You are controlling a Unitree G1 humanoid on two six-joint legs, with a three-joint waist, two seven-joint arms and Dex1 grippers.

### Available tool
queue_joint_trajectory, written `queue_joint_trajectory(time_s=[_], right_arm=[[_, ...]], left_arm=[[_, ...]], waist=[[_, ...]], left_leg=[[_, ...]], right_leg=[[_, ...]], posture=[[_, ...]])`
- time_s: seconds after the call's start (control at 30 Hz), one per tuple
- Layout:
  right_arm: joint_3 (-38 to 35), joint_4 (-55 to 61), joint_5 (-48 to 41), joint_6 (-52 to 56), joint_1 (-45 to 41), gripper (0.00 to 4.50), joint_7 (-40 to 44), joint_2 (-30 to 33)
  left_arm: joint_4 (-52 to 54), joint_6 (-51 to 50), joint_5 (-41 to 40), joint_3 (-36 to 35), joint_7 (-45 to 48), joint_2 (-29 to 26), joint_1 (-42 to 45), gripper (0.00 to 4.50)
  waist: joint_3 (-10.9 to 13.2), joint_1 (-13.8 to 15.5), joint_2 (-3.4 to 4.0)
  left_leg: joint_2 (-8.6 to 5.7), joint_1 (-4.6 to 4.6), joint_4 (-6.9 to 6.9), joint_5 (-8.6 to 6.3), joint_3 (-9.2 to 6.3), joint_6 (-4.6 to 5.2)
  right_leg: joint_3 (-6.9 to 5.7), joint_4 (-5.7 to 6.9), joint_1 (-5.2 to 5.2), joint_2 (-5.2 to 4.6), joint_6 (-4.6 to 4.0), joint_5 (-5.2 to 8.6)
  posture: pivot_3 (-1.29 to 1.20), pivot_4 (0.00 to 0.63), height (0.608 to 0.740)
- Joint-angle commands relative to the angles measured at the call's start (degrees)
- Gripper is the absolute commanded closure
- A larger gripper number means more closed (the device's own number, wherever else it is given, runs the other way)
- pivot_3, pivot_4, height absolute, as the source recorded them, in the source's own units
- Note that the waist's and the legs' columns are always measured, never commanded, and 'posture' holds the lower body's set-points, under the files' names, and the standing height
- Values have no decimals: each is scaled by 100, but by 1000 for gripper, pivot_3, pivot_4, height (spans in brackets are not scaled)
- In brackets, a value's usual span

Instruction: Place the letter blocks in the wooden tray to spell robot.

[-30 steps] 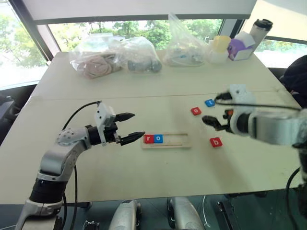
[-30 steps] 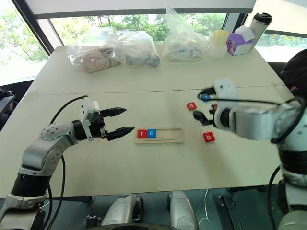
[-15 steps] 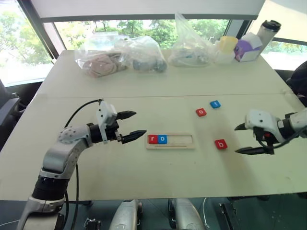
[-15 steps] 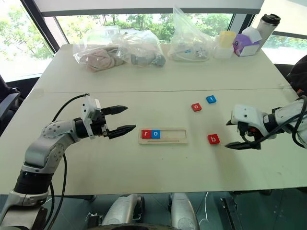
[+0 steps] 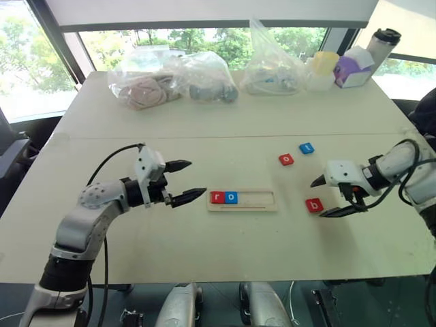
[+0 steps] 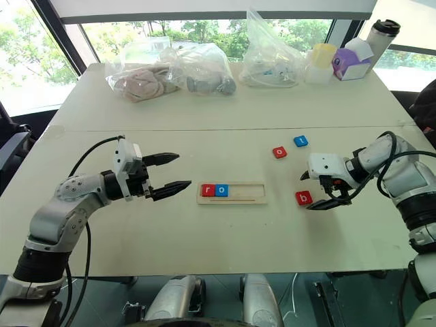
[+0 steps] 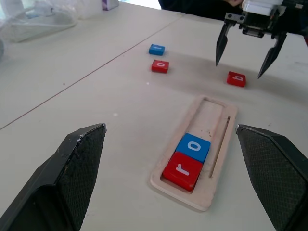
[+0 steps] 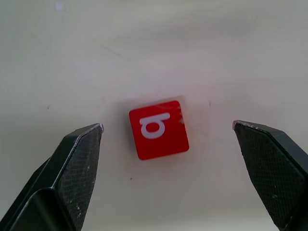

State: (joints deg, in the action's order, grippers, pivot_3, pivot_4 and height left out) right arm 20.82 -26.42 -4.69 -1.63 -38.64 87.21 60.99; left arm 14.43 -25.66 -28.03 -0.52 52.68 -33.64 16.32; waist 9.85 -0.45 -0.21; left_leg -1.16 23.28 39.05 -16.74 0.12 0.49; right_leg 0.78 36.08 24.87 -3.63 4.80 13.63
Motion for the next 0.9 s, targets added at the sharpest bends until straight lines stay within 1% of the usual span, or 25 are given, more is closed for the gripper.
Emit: queue_joint_trajectory(time_s=[0.03,0.27,0.53,0.63,0.8,0.83,0.9], right_arm=[[-193,-116,132,-69,-49,45,101,-63],[-217,-224,309,-110,-12,45,80,-262],[-177,-451,702,-394,111,45,-135,-427],[-149,-587,889,-542,155,887,-265,-424],[-180,-556,1008,-667,377,3278,-311,-350],[-194,-517,1026,-681,425,3357,-332,-335],[-279,-321,969,-609,533,3356,-344,-320]], left_arm=[[282,-8,-95,-146,-33,-77,-22,0],[334,-24,-103,-177,-55,-122,-66,0],[329,-6,-108,-200,6,-223,-92,0],[299,-5,-127,-222,7,-252,-55,0],[309,12,-129,-223,-9,-253,-61,0],[312,10,-128,-221,-13,-250,-63,0],[317,11,-128,-220,-16,-248,-69,0]], waist=[[0,-15,0],[0,-19,1],[-1,-27,1],[-1,-26,1],[-9,-17,-15],[-9,-15,-15],[-11,-11,-19]], left_leg=[[0,0,-1,0,0,0],[0,-1,-2,0,0,-1],[-1,-5,-1,2,-1,-4],[-1,-20,-1,3,0,-5],[0,-69,-1,2,-1,-4],[0,-81,-1,2,-1,-4],[0,-91,-1,1,-2,-4]], right_leg=[[0,0,1,-1,0,0],[0,2,2,-1,-9,2],[0,3,-3,-1,-12,-2],[0,3,-18,-1,-17,-2],[0,-1,-71,-2,-21,0],[0,-3,-84,-3,-22,0],[1,-4,-96,-4,-23,1]], posture=[[0,150,740],[0,150,740],[0,150,740],[0,150,740],[0,150,740],[0,150,740],[0,150,740]])
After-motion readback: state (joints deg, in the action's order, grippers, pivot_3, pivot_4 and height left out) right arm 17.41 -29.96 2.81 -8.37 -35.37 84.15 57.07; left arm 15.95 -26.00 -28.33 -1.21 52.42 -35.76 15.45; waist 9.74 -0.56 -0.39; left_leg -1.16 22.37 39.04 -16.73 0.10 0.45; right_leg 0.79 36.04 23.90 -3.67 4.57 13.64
